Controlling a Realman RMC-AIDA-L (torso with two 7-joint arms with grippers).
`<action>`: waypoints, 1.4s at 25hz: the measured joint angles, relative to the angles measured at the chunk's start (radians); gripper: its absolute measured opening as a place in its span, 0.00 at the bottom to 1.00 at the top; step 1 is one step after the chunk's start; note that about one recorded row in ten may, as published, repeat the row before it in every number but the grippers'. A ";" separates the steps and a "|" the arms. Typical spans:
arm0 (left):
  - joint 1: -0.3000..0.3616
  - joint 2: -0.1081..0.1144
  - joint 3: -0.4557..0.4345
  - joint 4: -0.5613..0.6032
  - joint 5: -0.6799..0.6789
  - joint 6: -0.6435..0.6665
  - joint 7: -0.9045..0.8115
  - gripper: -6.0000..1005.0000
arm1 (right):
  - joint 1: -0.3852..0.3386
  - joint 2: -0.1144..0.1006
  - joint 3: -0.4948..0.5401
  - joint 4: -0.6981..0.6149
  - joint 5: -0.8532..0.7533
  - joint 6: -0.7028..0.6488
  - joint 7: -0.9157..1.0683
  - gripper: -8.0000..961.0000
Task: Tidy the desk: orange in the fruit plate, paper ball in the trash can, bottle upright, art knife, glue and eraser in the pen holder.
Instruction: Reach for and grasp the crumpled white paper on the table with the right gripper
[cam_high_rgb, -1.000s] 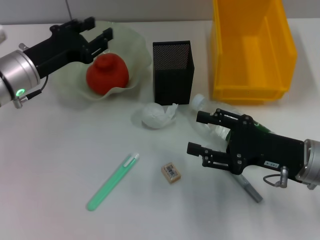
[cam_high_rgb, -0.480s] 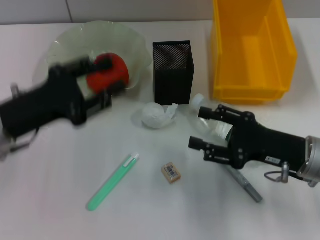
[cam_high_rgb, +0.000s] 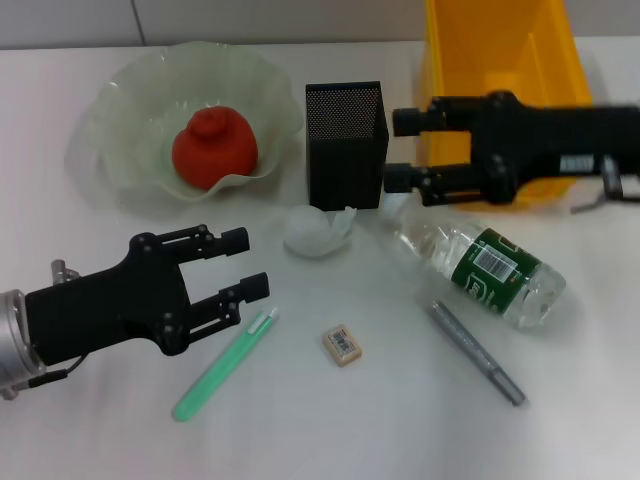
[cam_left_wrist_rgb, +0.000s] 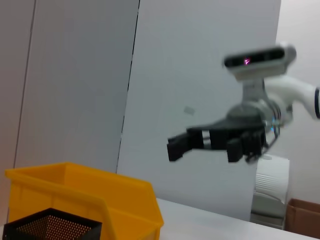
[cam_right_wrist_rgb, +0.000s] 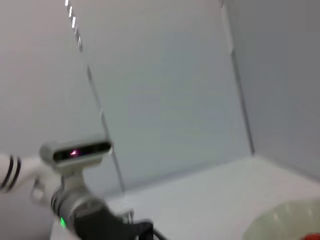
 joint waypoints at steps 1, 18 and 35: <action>-0.001 0.000 0.000 -0.005 0.000 -0.004 0.000 0.52 | 0.013 -0.001 -0.017 -0.062 -0.028 0.001 0.061 0.78; -0.008 -0.002 0.001 -0.034 0.000 -0.023 0.012 0.52 | 0.327 0.001 -0.431 -0.307 -0.548 0.089 0.556 0.78; -0.008 -0.002 0.001 -0.035 0.000 -0.031 0.012 0.52 | 0.329 0.007 -0.775 -0.220 -0.591 0.410 0.538 0.78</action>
